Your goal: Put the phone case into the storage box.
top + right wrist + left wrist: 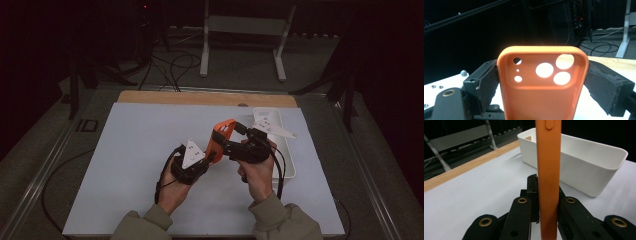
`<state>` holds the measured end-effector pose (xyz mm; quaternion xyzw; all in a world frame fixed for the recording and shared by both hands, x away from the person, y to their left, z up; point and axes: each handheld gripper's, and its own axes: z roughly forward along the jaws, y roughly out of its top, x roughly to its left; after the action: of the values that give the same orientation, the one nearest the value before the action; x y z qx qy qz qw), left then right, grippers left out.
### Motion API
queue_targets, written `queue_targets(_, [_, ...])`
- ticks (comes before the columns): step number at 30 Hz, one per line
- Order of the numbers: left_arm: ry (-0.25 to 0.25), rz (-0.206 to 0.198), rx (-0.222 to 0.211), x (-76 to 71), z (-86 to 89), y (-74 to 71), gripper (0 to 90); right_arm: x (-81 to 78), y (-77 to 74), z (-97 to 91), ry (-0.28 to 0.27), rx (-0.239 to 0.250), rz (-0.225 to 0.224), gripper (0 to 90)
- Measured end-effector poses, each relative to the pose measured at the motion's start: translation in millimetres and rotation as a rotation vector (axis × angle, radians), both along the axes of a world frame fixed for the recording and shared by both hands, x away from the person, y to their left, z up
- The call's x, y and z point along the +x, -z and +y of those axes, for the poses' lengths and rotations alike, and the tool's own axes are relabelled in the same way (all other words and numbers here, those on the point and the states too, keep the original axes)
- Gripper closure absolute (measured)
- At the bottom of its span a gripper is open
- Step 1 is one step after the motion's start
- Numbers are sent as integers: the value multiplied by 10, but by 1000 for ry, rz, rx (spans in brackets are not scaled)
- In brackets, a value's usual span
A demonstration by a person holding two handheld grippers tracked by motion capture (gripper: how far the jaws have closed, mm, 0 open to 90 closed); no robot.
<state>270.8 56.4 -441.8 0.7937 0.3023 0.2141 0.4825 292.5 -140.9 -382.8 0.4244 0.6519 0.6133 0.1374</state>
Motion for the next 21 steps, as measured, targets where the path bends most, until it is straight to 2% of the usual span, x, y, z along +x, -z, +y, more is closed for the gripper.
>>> queue_targets(9, [15,-2,6,-7,-20,0,847,-4,7,19,15,-1,-9,143])
queue_targets(21, [36,-10,8,-22,-31,2,849,2,14,22,4,-14,-4,138])
